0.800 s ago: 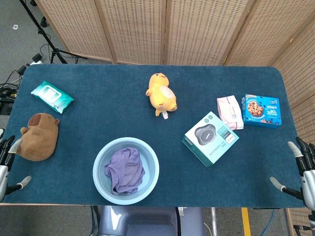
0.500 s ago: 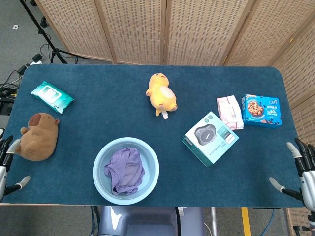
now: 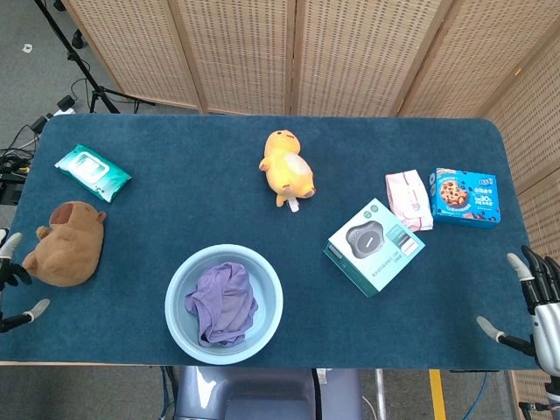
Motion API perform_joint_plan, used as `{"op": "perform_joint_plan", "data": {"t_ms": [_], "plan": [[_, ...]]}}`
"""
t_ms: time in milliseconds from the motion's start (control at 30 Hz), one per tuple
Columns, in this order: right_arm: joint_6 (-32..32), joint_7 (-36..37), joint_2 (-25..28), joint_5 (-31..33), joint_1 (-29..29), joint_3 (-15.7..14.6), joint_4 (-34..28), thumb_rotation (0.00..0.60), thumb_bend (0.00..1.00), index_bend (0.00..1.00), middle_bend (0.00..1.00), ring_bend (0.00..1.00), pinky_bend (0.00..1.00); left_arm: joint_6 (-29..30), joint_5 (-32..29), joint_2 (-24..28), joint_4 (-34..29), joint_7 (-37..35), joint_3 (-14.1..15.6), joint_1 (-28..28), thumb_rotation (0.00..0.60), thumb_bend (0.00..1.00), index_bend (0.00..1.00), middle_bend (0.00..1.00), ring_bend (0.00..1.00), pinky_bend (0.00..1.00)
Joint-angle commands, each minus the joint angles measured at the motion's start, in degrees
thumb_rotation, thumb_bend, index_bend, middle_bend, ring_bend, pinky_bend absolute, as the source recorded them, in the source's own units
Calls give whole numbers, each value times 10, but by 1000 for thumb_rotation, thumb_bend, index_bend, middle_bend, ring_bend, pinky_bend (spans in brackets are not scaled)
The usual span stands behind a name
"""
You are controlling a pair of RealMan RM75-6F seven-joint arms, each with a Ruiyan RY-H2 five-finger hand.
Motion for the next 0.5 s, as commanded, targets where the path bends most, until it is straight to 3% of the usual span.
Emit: {"op": "perform_joint_plan", "data": {"t_ms": [33,167,300,500], "plan": [[0,2,0,1,0,0,0,600,0,0,0,0,0,-79,-59,9,-4,-27,-6,-24,600,188,0,954,1000,966],[-2,3,1,3,0,1,0,600,0,0,0,0,0,-191,-141,24,7,-64,-13,-59,600,206,0,954,1000,966],[-4,1,1,4,1,1,-1,600,0,0,0,0,0,-316,-176,58,19,-142,-13,-96,600,206,0,954,1000,966],[-4,-3,0,3,1,0,-3,600,0,0,0,0,0,-399,-204,92,23,-183,-12,-120,600,206,0,955,1000,966]]}}
